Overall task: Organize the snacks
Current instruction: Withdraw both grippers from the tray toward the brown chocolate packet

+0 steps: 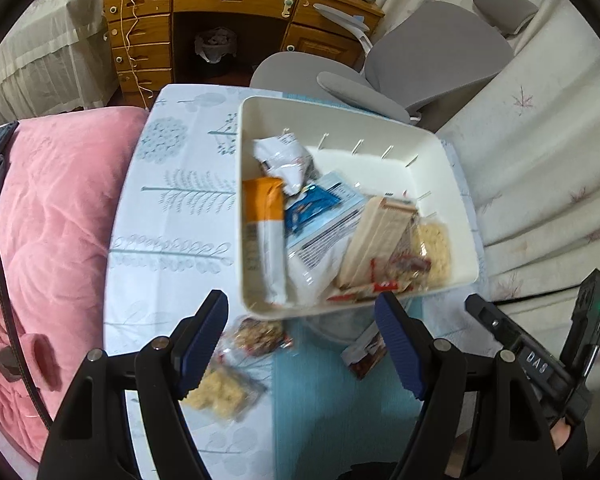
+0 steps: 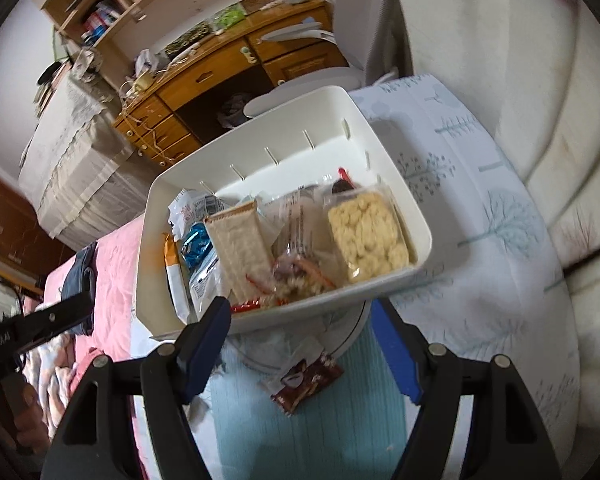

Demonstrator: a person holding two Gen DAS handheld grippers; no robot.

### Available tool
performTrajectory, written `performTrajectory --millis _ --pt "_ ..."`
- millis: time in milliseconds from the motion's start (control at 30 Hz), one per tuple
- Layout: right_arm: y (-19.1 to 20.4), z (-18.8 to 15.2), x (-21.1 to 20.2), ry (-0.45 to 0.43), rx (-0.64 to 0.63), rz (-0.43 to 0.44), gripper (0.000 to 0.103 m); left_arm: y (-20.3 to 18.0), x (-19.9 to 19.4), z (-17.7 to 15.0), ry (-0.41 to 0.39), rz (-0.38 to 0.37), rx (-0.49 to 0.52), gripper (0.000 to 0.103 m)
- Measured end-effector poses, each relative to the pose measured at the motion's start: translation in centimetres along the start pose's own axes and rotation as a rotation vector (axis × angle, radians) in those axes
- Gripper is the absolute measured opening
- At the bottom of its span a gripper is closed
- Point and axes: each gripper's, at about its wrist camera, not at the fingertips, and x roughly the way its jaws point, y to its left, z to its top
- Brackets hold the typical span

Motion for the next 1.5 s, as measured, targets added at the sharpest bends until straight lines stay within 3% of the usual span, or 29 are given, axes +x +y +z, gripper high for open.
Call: performTrajectory --millis 400,867,1000,1500 --pt "1.0 -5.1 -0.8 -0.003 0.209 -0.073 0.073 4.6 -1.4 -4.2 0.039 0.004 0.060 0.075" --pt "1.6 -10.6 0.5 0.031 0.461 -0.061 0.073 8.1 1.0 -8.5 0.162 -0.010 0.154 0.075" --pt "1.5 -11.4 1.3 0.051 0.495 -0.083 0.073 8.5 2.4 -9.1 0.206 -0.007 0.162 0.082" --pt "1.1 -12.1 6.1 0.150 0.516 -0.127 0.072 7.3 7.9 -10.3 0.328 0.063 0.212 0.087"
